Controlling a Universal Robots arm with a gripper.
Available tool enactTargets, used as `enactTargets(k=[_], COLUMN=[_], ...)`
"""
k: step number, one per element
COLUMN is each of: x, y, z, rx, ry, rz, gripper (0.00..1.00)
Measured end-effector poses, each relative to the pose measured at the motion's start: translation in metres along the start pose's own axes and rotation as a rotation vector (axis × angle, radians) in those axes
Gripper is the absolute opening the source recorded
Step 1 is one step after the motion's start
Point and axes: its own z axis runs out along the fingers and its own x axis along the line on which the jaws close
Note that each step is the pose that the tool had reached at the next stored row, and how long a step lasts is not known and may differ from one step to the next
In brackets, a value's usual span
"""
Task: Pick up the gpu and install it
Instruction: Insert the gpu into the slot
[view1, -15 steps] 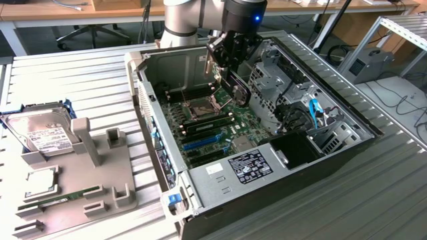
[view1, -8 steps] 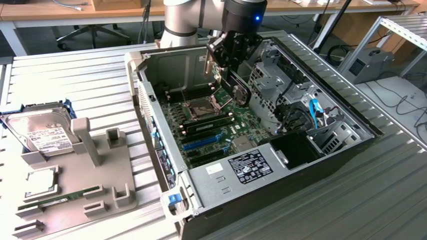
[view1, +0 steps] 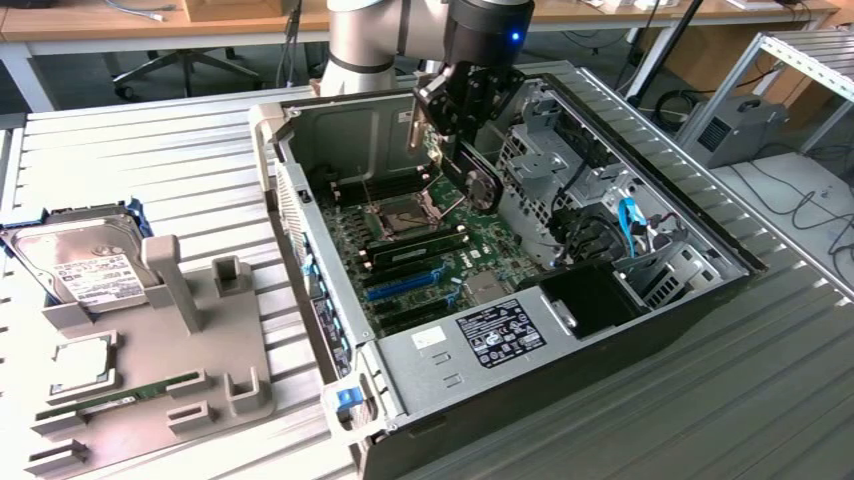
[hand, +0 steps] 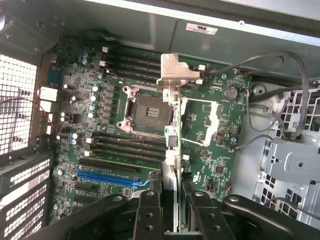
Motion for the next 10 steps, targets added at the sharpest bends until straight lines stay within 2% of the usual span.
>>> enactTargets(k=[10], x=[0.0], y=[0.0], z=[0.0], rx=[-0.0003], ry=[-0.0002], rz=[-0.02], gripper=[0.26])
